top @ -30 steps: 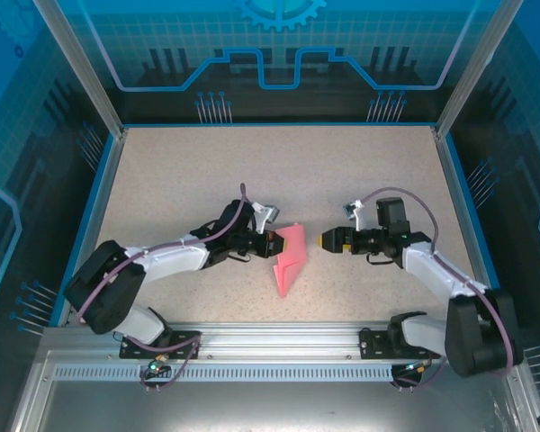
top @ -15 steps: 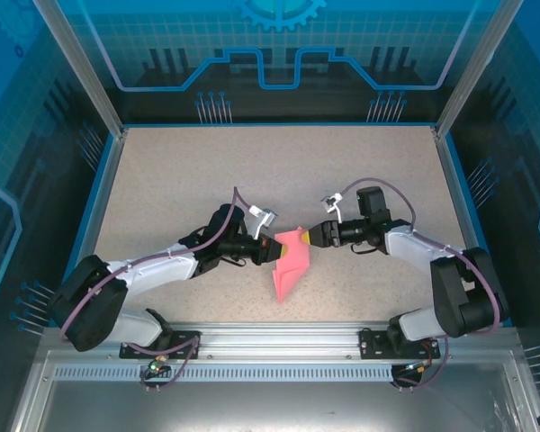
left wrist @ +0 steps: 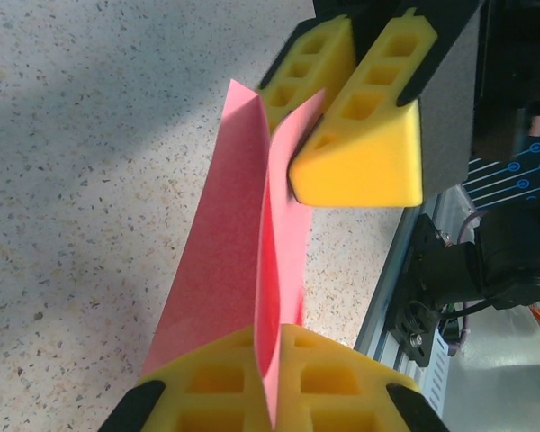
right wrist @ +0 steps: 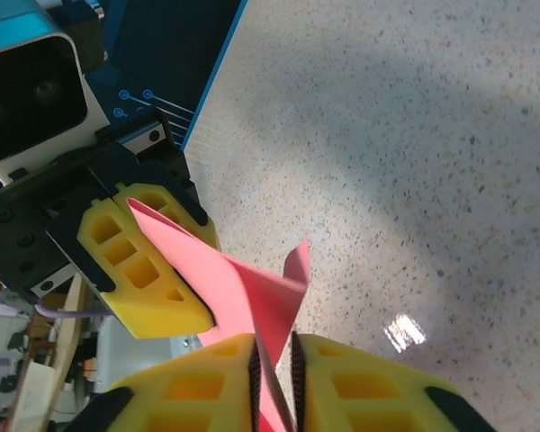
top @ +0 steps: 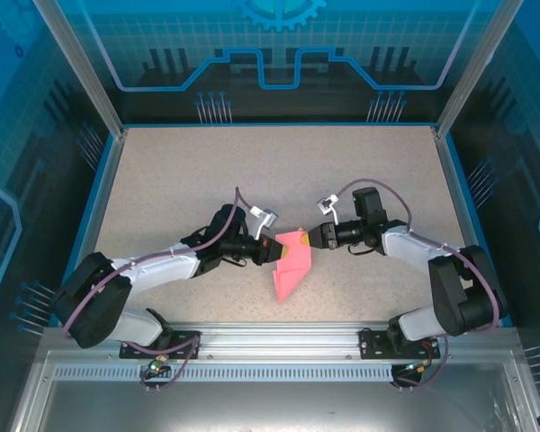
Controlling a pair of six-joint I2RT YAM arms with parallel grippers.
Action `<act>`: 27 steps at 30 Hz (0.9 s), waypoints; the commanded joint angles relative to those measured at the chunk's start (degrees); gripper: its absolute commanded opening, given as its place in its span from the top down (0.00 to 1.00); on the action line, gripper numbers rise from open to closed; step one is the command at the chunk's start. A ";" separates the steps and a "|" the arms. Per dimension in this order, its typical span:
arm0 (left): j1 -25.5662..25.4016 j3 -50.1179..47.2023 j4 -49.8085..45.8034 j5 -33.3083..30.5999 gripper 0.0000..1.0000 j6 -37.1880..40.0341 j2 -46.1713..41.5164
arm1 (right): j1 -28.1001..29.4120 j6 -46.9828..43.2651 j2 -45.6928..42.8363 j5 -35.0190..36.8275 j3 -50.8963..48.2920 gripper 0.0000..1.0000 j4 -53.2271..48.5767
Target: Fold a paper plane with a square sheet of paper (fold left side to right side)
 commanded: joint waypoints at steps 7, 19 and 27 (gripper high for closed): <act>0.56 3.33 -6.18 -2.79 0.61 2.75 2.75 | 0.23 -1.74 0.11 5.51 2.09 0.97 -8.71; -9.15 7.96 -25.13 -20.36 0.33 6.94 -5.70 | -0.54 5.16 10.29 9.96 10.14 1.00 -15.10; -21.83 16.72 -34.38 -33.92 0.33 1.57 3.91 | -0.51 8.40 16.19 10.87 14.50 1.00 -17.70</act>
